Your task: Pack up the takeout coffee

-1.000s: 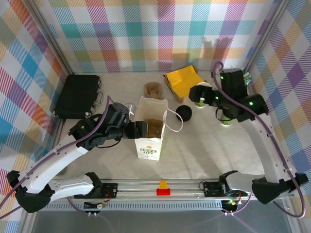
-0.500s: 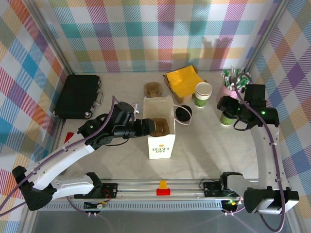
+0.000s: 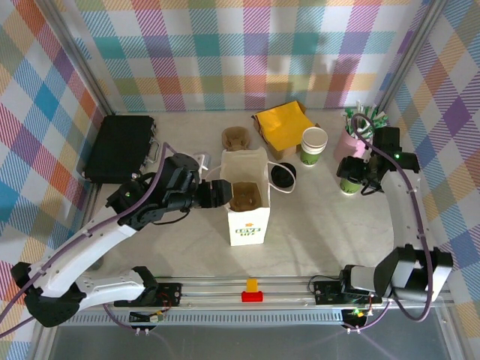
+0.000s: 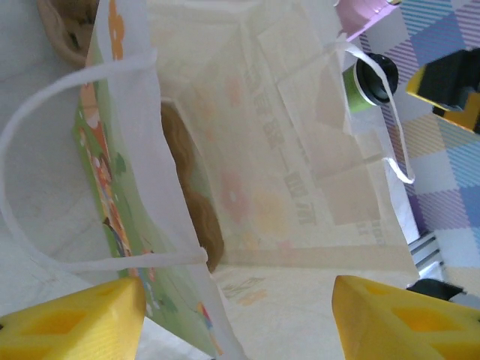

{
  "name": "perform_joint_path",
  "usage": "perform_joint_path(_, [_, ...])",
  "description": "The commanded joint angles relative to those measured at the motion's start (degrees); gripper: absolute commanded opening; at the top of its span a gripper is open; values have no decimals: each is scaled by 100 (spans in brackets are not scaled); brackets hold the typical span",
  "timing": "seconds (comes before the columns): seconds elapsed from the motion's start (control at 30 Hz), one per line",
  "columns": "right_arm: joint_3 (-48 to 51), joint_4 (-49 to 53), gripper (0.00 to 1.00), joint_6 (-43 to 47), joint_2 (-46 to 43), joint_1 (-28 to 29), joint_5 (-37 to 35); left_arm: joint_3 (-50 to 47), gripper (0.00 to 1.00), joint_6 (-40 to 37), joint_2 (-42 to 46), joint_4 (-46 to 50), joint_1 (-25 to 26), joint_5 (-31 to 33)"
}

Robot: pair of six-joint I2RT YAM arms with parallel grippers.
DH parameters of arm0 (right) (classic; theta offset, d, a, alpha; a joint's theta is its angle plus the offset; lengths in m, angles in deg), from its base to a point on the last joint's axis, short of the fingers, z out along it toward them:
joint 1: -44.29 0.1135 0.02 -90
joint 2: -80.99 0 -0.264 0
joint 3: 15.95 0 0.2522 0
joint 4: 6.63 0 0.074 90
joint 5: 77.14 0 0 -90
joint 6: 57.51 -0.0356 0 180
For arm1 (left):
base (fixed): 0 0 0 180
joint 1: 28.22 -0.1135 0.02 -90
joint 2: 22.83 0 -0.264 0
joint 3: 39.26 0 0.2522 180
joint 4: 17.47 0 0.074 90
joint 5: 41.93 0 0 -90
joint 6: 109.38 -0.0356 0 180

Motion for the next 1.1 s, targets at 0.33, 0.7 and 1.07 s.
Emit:
perform_joint_path(0.33, [-812, 149, 82, 661, 1225, -376, 193, 238, 66, -1305, 339, 9, -86, -136])
perform_joint_path(0.7, [-1114, 163, 88, 545, 1679, -467, 0, 424, 65, -1616, 102, 104, -83, -268])
perform_joint_path(1.07, [-1431, 292, 85, 613, 2211, -472, 273, 399, 65, -1612, 128, 96, -86, -162])
